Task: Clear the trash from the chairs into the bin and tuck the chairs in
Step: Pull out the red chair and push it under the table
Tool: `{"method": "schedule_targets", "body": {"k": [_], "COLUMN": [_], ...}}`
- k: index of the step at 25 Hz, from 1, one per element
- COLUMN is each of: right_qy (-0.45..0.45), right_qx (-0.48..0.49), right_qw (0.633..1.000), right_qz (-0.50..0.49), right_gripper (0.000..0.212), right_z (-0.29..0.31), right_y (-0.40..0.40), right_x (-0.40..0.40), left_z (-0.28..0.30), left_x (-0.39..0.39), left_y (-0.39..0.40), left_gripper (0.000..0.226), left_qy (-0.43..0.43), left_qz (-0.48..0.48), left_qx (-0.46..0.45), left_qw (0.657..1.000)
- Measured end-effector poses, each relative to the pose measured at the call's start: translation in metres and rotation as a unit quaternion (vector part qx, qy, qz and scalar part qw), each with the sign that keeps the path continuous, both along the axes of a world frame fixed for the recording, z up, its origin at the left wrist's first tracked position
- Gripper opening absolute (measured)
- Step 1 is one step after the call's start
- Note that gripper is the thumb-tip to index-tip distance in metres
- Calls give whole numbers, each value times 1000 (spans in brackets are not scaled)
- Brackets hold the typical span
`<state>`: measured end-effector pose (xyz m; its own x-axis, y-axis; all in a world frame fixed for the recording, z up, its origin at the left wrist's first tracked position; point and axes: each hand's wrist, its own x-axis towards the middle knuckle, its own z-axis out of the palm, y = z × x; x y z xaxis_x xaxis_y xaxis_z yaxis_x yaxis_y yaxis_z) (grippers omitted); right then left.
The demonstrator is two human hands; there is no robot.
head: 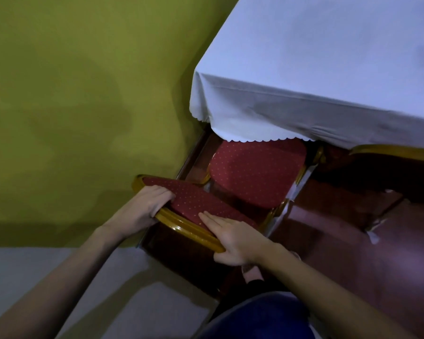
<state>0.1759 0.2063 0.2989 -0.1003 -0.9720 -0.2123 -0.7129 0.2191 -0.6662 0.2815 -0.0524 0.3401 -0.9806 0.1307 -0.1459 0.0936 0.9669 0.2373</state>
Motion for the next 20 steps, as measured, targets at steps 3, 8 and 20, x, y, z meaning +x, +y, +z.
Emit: {"method": "schedule_targets", "body": {"k": [3, 8, 20], "right_qy": [9, 30, 158], "right_qx": [1, -9, 40], "right_qw": [1000, 997, 938], "right_qz": [-19, -71, -306], "right_gripper": [91, 84, 42], "right_z": [3, 10, 17], "right_y": [0, 7, 43], "right_x": [-21, -70, -191], "left_z": [-6, -12, -3], "left_x": [-23, -79, -245], "left_y": [-3, -2, 36], "left_gripper": [31, 17, 23], "left_qy": [2, 20, 65], "left_qz": [21, 21, 47], "left_qx": [4, -1, 22], "left_qw": [1000, 1000, 997]}}
